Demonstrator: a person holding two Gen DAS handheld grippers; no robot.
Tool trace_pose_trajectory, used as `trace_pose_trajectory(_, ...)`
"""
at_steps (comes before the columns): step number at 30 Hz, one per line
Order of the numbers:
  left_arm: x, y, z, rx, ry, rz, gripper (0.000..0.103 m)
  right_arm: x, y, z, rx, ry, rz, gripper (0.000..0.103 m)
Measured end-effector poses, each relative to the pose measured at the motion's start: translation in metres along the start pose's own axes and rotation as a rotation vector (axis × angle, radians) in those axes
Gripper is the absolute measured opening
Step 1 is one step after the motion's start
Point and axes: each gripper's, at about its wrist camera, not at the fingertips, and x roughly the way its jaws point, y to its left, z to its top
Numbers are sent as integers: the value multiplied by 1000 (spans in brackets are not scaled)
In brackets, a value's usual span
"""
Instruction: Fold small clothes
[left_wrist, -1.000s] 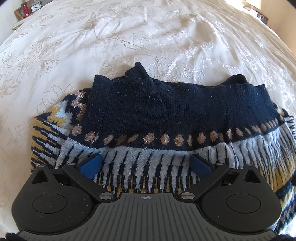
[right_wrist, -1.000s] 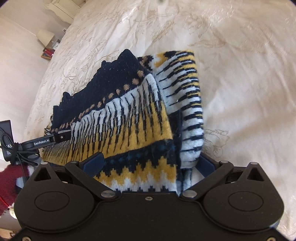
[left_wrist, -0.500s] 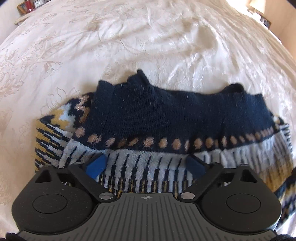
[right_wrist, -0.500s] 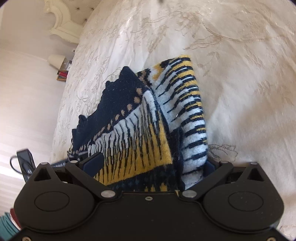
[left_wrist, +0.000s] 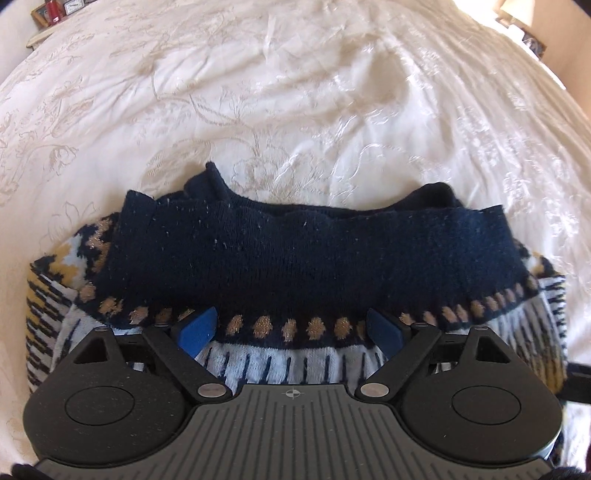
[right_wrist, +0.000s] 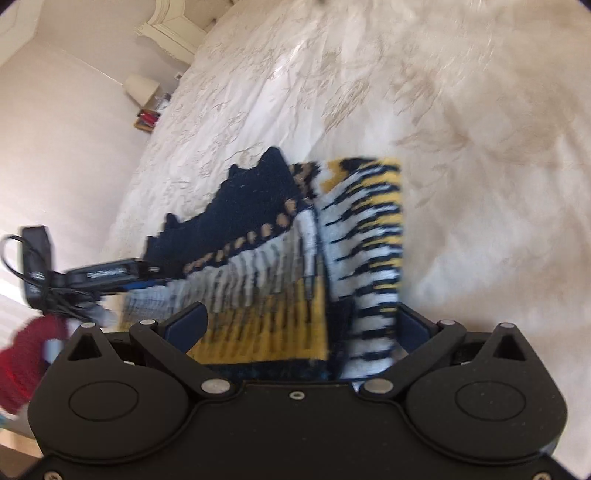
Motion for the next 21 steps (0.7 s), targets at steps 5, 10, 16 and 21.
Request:
trace_pose_trajectory(5,16,-2,7,-10,26,41,92,11,3,-6,-21,37,24,103)
trace_pose_trajectory(10,24,-7,5,0,19,70,98,13,-3,-6,38,19,27,103)
trace_pose_trajectory(16,20,-6,4,-1,15,65,96,14,-10,-1,75,38,60,103)
trace_pose_trajectory(21,-7,-11,3,-11,-13,56,88,10,-14,0,90,47,96,103)
